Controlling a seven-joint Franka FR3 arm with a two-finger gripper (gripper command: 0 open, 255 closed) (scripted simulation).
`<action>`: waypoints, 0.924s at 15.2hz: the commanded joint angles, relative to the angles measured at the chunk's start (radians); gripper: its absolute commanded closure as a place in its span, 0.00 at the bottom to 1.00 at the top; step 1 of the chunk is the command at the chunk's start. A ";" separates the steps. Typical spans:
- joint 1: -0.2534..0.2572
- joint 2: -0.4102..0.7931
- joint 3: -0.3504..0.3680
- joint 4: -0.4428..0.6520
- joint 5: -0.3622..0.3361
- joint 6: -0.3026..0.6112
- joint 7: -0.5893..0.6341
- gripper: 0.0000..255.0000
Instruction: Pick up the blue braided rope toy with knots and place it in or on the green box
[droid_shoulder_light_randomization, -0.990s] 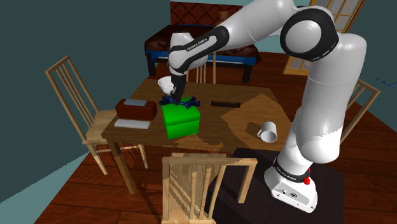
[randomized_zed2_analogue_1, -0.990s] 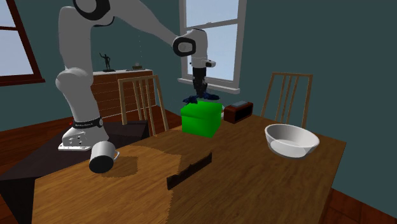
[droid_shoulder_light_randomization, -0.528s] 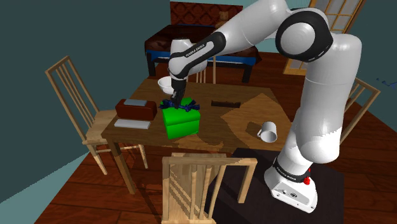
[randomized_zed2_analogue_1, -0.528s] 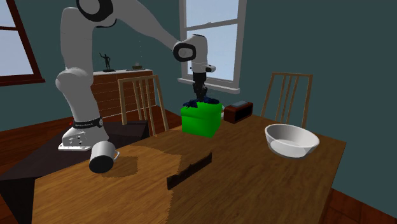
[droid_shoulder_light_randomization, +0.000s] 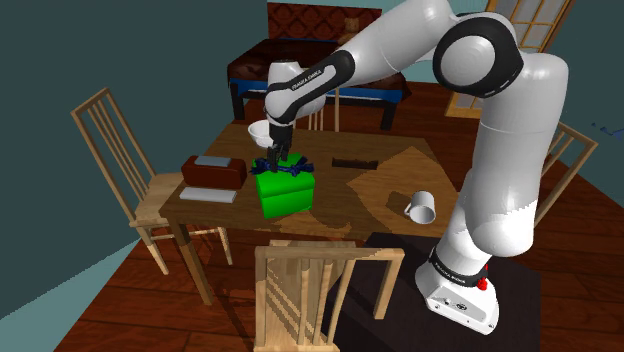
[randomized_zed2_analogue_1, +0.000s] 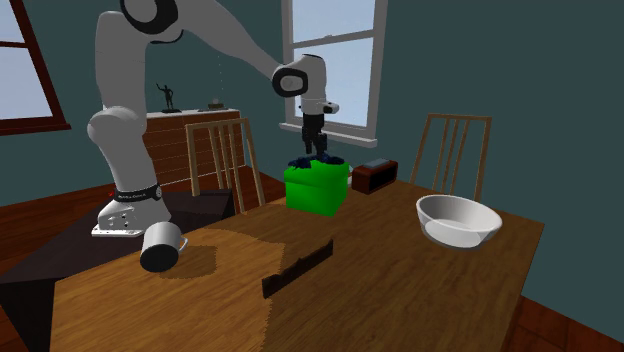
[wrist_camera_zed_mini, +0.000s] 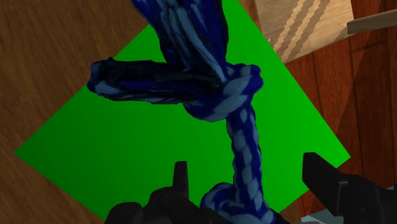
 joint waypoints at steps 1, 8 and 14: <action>0.000 0.000 0.000 0.000 0.000 0.000 0.000 0.00; -0.001 -0.062 -0.008 0.051 -0.022 -0.111 0.014 0.00; -0.001 -0.062 -0.008 0.051 -0.022 -0.111 0.014 0.00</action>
